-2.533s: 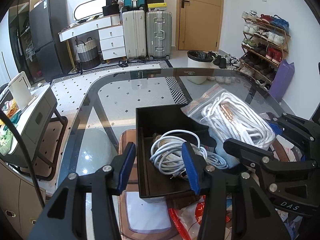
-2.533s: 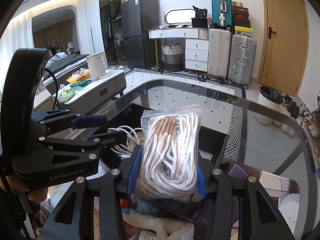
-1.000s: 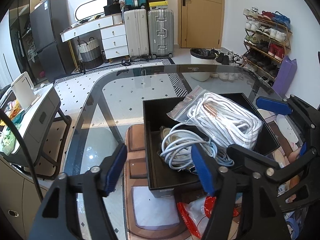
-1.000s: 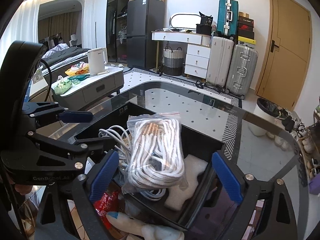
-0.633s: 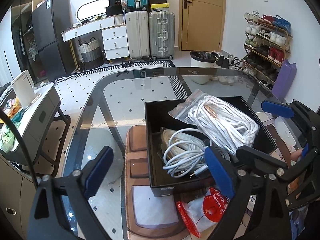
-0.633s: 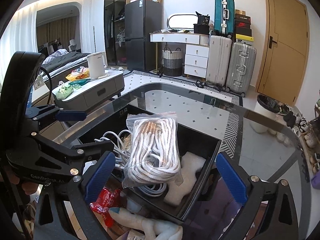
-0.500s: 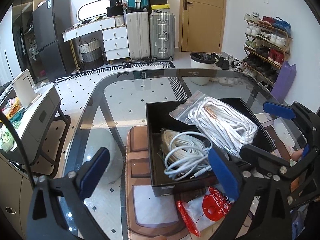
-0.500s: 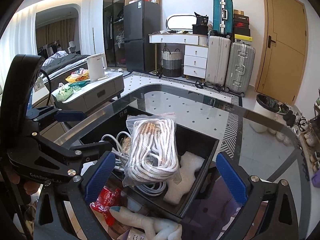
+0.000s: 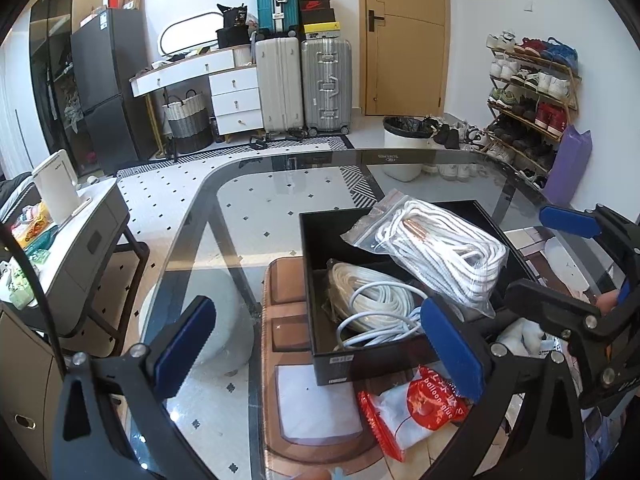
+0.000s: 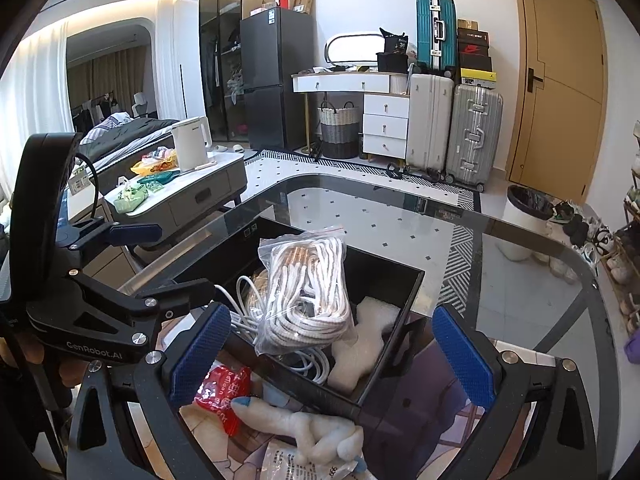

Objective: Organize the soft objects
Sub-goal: 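Open both grippers to release the rope and cable into the box, then move both tools back from the box toward the remaining items on the table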

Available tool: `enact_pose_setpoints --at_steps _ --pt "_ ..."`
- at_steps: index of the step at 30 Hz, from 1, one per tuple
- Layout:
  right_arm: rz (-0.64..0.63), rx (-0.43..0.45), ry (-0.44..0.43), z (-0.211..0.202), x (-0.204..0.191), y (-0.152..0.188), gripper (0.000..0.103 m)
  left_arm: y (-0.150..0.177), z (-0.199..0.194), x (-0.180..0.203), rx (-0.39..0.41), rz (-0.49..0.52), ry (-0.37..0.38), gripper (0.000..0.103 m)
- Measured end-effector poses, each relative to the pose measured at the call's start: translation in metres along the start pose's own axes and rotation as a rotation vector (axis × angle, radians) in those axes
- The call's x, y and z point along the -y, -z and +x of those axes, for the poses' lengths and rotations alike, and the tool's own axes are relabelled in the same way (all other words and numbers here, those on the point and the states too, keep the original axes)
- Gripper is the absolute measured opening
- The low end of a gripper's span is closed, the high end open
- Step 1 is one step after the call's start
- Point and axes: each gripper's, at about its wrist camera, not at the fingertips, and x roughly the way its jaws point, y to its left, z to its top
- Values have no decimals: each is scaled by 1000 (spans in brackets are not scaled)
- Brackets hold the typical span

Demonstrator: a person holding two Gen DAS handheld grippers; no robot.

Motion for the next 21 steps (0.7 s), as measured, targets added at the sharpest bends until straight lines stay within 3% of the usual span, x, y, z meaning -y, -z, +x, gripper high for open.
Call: enact_pose_setpoints --at_steps 21 --pt "38 5 18 -55 5 26 102 27 -40 10 38 30 4 103"
